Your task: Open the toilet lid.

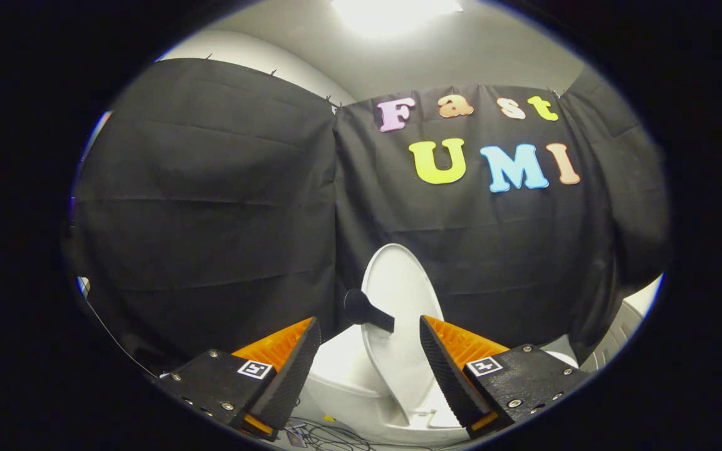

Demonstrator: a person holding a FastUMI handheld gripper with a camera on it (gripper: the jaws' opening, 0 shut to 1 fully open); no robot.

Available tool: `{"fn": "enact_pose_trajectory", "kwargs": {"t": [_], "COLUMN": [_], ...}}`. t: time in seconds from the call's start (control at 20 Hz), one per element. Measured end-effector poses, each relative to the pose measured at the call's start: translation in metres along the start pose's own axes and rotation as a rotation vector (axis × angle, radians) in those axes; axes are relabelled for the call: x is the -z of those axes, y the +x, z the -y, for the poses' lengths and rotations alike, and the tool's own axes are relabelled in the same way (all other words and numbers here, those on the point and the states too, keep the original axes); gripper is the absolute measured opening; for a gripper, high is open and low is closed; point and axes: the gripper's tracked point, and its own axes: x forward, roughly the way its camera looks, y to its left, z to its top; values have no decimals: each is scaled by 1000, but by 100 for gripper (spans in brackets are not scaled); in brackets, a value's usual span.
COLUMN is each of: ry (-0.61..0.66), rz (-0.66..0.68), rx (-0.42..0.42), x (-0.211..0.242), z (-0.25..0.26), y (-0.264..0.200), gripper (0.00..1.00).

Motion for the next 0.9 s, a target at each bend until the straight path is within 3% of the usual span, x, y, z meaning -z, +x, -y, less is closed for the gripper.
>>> {"fn": "enact_pose_trajectory", "kwargs": {"t": [0.25,0.4,0.75,0.9], "ry": [6,5,-25,-28], "rz": [57,78,111,122], "rx": [24,88,216,232], "x": [-45,-67,-82,-84], "z": [35,77,171,197], "y": [-37,-60,-110,-130], "gripper": [96,96,96,96]}}
